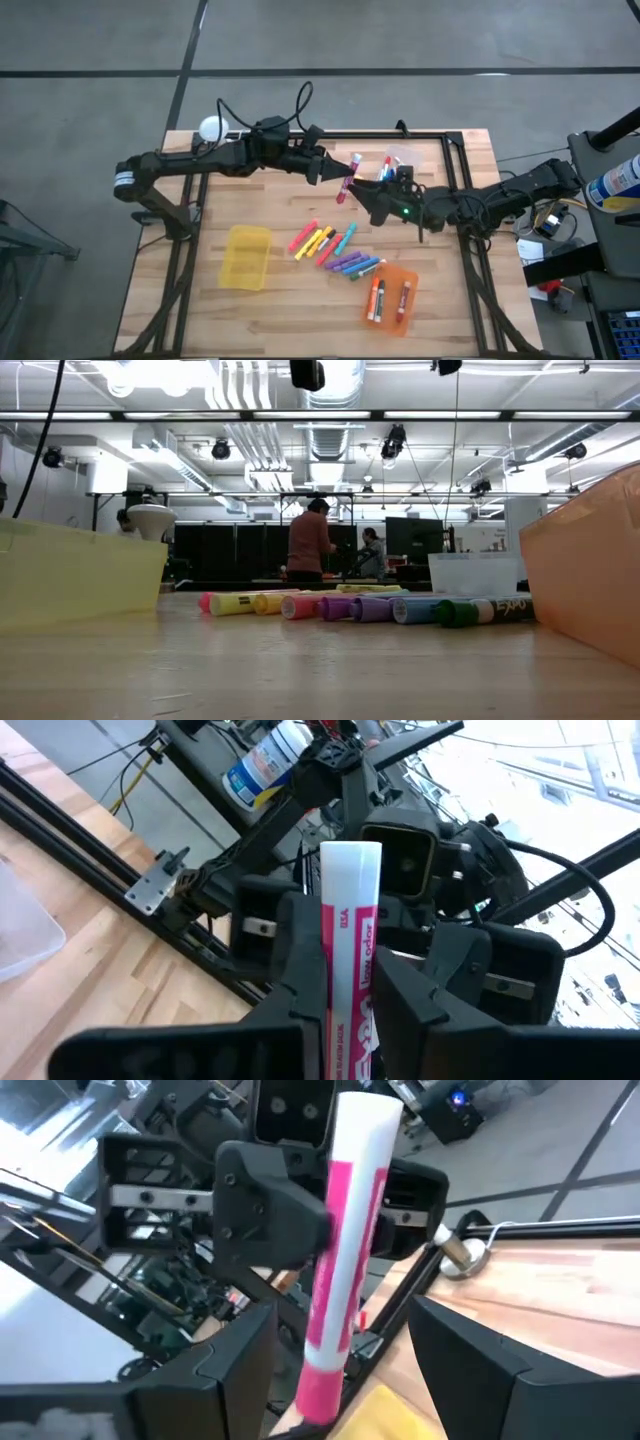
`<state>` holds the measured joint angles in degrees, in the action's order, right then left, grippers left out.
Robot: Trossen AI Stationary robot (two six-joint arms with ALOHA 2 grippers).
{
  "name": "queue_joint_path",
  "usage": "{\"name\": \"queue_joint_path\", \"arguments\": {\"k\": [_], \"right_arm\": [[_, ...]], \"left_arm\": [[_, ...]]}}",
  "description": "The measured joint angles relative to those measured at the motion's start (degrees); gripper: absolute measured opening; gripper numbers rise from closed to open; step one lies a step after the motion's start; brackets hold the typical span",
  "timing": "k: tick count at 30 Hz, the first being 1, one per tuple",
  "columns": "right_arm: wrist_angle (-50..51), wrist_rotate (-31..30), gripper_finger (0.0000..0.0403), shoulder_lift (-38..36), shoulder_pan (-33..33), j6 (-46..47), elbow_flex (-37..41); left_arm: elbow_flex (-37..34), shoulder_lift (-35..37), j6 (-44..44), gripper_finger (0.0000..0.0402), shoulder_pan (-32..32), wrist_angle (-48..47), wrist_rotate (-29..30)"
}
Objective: Pick & Place Markers
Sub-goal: Put the pink marker pen into the orange bin
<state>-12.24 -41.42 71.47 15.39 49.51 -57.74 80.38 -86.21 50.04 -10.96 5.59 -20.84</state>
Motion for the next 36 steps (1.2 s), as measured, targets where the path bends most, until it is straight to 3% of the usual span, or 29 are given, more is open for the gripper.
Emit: {"name": "queue_joint_path", "arguments": {"k": [7,10,18,23,29,32,36], "right_arm": [[-4.2,2.5,0.0216,3.8,-1.1,1.0,0.0],[-7.2,2.5,0.0197,4.9,-1.2,0.6,0.0],[-8.2,3.1,0.0057,4.8,-1.2,0.4,0.0],[-7.8,4.6,0.0057,3.8,-1.2,0.2,0.0],[-7.2,5.0,0.0057,2.0,-0.7,4.4,0.0],[-4.5,8.1,0.0057,1.2,-0.2,10.4,0.0],[6.7,12.8,0.0057,0.0,2.4,22.8,0.0]], "left_arm": [[0.0,0.0,0.0,0.0048,0.0,0.0,0.0],[0.0,0.0,0.0,0.0048,0.0,0.0,-0.4],[0.0,0.0,-0.7,0.0054,0.0,0.3,-1.6],[0.0,0.0,-0.4,0.0080,-0.2,0.4,-1.9],[0.0,0.6,-3.1,0.0148,-1.3,-0.3,-2.4],[0.0,1.1,-5.9,0.0174,-2.4,-0.5,-2.0],[0.0,2.6,-9.4,0.0186,-3.9,-3.3,-1.8]]}}
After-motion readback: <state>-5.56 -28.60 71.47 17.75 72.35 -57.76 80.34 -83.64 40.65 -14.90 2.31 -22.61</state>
